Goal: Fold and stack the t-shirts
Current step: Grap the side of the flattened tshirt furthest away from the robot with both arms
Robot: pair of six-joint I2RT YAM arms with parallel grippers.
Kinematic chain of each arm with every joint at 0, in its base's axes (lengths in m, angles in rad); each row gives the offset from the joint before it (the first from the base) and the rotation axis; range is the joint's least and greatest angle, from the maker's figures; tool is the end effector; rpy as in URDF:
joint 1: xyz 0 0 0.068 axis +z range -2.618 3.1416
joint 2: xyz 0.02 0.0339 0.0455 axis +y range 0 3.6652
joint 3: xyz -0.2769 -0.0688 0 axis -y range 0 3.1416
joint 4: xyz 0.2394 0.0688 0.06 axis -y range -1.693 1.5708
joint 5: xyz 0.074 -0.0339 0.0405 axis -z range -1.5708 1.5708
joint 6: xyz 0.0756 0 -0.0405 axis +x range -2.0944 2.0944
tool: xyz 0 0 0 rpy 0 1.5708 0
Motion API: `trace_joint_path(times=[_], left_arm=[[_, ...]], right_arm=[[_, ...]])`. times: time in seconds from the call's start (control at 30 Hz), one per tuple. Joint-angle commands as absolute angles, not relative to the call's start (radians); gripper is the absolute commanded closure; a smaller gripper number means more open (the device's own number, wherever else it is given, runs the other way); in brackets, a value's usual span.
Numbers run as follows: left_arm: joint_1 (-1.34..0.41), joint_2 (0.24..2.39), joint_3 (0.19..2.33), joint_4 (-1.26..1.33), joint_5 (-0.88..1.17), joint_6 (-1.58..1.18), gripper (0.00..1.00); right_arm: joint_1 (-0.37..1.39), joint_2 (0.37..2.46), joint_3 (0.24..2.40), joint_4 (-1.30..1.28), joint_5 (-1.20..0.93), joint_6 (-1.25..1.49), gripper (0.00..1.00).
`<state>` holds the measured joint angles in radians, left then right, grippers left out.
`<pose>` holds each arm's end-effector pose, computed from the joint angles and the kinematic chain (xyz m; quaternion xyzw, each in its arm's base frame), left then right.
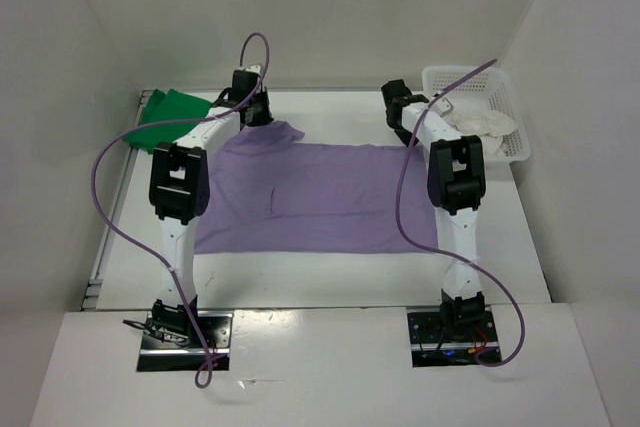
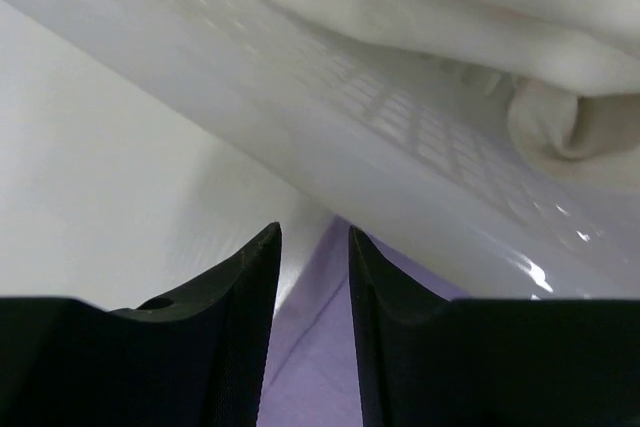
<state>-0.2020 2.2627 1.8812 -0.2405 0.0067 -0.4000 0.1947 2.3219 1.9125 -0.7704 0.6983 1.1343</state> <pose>0.5512 -0.1134 0.2061 -0.0864 0.8854 -0.1383 0.4354 0.5026 0.0496 0.1537 0.4765 0.7918 -0.1516 0.3506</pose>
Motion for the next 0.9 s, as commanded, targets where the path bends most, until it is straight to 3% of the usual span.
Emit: trace_joint_path(times=[0.0, 0.4, 0.77, 0.87], left_arm=[[-0.201, 2.209, 1.882, -0.201, 0.023, -0.417, 0.96], [-0.201, 2.218, 1.882, -0.201, 0.023, -0.417, 0.96], [-0.201, 2.188, 1.873, -0.201, 0.014, -0.417, 0.96], [-0.201, 2.168, 1.862, -0.201, 0.005, -0.417, 0.96]], right_arm=[[0.161, 2.388, 1.999, -0.859, 0.712, 1.143, 0.61], [0.152, 2.434, 2.033, -0.937, 0.661, 1.166, 0.62], [0.143, 2.382, 1.985, -0.836, 0.589, 1.114, 0.99], [0.153, 2.292, 1.904, -0.746, 0.571, 1.114, 0.99]])
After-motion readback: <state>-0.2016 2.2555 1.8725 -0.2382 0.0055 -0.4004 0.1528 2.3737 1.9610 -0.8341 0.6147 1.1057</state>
